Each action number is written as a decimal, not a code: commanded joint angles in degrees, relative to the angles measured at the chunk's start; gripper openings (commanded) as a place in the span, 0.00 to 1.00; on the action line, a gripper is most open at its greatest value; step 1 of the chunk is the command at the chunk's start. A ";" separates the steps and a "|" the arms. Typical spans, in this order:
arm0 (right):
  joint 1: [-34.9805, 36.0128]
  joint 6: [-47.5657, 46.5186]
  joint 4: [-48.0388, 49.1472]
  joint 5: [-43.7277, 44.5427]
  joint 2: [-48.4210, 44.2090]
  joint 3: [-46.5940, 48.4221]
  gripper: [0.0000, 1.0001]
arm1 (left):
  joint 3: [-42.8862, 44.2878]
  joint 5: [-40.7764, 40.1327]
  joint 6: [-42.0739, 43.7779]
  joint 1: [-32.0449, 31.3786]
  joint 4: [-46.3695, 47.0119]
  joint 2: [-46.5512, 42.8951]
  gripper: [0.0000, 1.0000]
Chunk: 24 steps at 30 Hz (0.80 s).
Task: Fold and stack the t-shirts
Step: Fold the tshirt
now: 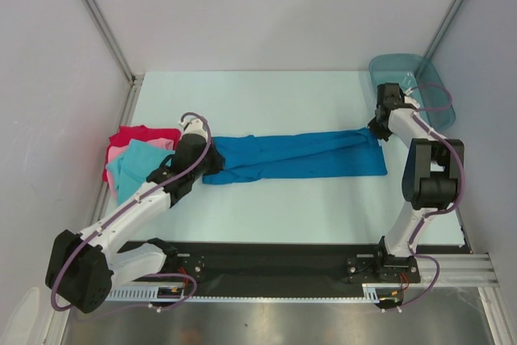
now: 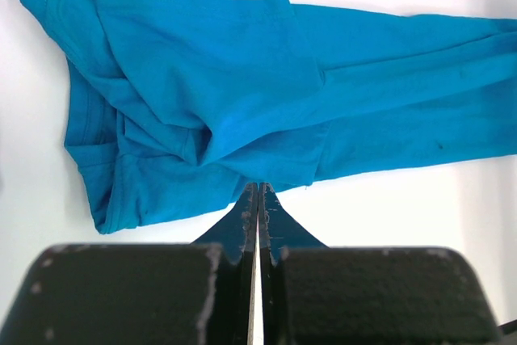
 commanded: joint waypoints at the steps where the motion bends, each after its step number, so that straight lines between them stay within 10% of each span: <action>1: 0.00 -1.53 -4.13 0.93 1.29 5.36 0.00 | 1.25 0.19 -0.16 -0.82 1.58 -1.29 0.00; 24: 0.26 -4.16 -11.60 -3.73 2.17 10.46 0.00 | 1.95 0.63 -0.60 -1.70 3.16 -0.32 0.01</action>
